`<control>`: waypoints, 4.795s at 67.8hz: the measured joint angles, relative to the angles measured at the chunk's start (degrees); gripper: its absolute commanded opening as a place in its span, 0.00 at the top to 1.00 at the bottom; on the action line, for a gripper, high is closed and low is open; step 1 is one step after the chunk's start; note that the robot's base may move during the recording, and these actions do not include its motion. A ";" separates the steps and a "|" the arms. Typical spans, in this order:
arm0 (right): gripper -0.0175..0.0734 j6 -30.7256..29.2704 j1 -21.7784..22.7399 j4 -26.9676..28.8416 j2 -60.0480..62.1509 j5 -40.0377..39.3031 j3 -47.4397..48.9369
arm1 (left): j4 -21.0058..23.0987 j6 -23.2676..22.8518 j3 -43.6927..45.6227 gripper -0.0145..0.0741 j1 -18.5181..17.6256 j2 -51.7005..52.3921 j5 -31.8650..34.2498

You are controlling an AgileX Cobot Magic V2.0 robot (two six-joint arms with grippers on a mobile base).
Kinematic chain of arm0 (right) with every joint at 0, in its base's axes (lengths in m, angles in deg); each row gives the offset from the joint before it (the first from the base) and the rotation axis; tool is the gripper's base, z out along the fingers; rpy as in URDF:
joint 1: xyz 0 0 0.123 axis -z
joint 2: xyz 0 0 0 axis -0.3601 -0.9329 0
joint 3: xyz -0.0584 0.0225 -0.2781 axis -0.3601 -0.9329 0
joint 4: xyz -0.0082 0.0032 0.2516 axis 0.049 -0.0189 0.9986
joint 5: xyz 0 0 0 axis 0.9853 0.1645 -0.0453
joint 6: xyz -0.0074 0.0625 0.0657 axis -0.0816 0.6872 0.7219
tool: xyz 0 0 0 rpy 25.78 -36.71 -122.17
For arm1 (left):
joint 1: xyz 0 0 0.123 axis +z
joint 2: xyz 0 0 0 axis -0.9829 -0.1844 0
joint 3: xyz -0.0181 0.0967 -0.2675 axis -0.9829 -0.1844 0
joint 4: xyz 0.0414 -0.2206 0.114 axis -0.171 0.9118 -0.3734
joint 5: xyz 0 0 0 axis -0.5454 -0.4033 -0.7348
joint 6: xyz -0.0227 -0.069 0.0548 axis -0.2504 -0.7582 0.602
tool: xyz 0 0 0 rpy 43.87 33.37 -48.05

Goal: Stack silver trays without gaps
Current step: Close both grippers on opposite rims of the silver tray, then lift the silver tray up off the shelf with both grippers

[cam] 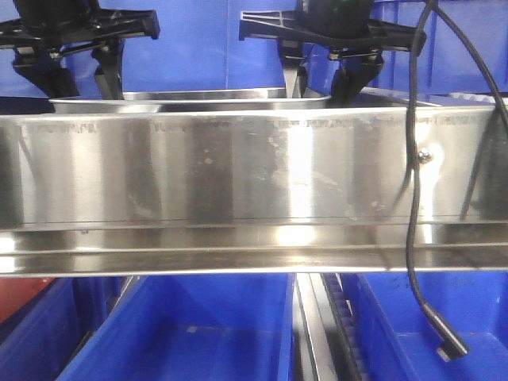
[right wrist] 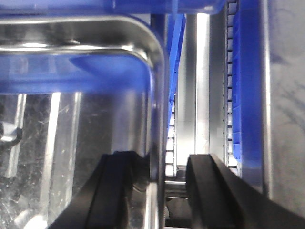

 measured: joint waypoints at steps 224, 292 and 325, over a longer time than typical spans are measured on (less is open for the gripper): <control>0.82 32.57 -29.25 -28.21 40.11 11.82 -27.17 | -21.80 -39.03 -14.64 0.85 -40.32 31.79 -16.16; 0.82 32.69 -29.25 -28.21 40.11 10.73 -27.17 | -27.18 -39.47 -14.64 0.85 -40.46 31.79 -15.57; 0.82 32.69 -29.25 -28.21 40.11 10.73 -27.17 | -27.31 -39.47 -14.64 0.85 -40.46 31.79 -15.57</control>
